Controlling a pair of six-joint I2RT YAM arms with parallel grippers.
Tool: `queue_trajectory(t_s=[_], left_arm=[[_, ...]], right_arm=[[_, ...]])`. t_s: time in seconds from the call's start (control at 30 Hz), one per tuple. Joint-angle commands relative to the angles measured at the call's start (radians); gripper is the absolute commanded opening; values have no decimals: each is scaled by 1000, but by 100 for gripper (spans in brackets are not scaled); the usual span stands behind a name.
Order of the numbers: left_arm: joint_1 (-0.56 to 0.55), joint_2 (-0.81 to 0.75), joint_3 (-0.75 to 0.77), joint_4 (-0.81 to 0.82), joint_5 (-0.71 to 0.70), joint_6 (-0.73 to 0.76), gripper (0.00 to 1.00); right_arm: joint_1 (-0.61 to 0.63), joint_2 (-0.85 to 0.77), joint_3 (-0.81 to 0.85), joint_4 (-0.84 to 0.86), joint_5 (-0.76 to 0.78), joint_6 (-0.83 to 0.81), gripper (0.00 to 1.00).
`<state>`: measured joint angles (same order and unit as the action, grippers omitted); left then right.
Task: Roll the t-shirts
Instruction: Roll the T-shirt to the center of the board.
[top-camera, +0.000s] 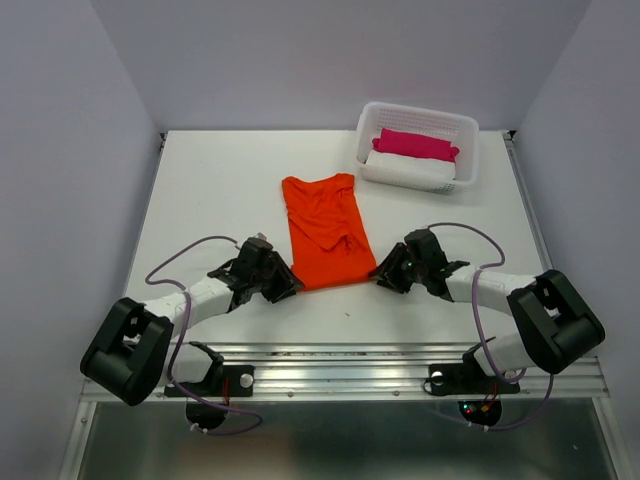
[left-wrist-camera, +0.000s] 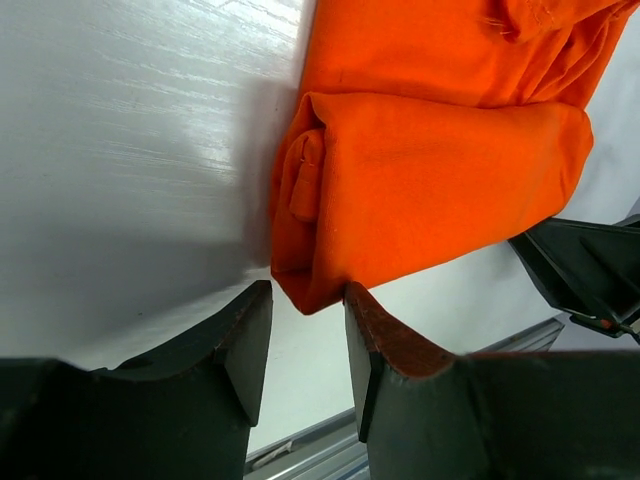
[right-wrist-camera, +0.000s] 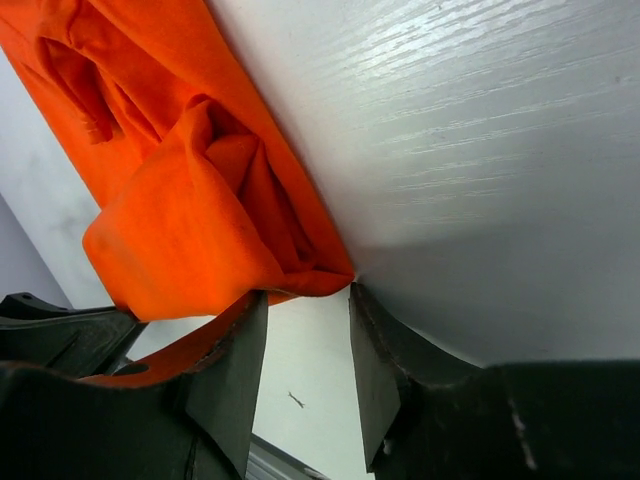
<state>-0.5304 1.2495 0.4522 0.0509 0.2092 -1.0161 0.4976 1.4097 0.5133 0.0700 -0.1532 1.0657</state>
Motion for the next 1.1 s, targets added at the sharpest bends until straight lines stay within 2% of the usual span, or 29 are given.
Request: queue_trajectory(t_s=[0.0,0.13,0.17,0.33,0.37,0.4,0.43,0.5,0.77,1.07], left_arm=[[-3,10,-10,35,-16,4,46],[-5,31,-12,49,-33,7,45],[-3,43,-12,53,-40,10,39],[-3,96,-7,76,-56,11,20],[-5,106,-6,78,-54,13,16],[-5,110,-1,76,-54,16,8],[-3,111,0,75,-53,19,1],[-3,103,8,63,-51,20,0],[-5,35,55,-23,-41,24,0],[-5,53,141,-105,-16,50,0]], right_arm=[[-5,-12,-2,36,32,5,48],[-5,1,7,37,37,2,49],[-5,8,7,40,40,2,46],[-5,18,13,48,60,-1,28],[-5,20,17,48,57,-1,17],[-5,20,19,45,53,-3,9],[-5,18,22,40,52,-4,5],[-5,8,27,30,55,-12,1],[-5,-72,48,-64,84,-44,1],[-5,-106,100,-130,103,-75,1]])
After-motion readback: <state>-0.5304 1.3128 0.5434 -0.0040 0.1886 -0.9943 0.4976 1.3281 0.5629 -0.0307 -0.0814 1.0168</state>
